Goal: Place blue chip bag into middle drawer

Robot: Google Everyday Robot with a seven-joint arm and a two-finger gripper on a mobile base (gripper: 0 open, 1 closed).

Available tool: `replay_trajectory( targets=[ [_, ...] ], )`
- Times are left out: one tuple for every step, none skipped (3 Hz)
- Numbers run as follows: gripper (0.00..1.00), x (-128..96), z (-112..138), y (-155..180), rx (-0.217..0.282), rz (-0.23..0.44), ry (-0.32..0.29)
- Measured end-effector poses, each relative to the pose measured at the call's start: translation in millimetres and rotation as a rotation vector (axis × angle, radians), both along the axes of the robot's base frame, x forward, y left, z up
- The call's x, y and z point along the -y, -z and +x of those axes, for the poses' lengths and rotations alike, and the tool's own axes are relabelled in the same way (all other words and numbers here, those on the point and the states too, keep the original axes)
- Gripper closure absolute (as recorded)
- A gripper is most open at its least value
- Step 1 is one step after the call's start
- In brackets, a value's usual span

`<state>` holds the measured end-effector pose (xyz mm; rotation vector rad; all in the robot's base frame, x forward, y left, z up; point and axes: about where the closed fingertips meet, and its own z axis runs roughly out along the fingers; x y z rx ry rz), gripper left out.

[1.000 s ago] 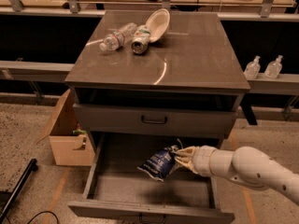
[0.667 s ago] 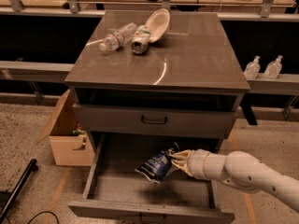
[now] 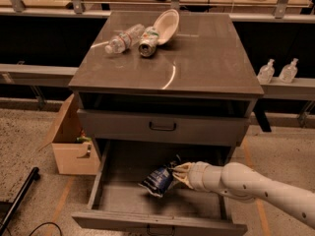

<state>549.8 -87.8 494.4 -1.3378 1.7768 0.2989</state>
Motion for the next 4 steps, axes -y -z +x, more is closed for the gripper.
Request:
replay_trajectory(
  targets=[
    [0.55,-16.3,-4.8,22.1,-0.047,0.005,-0.036],
    [0.32,-28.7,-11.8,35.7,-0.085,0.006,-0.073],
    [0.08,-35.6,-20.6,40.5,-0.109,0.001,-0.107],
    [0.00,-26.6,-23.9,32.0,-0.129,-0.020,-0.082]
  ],
)
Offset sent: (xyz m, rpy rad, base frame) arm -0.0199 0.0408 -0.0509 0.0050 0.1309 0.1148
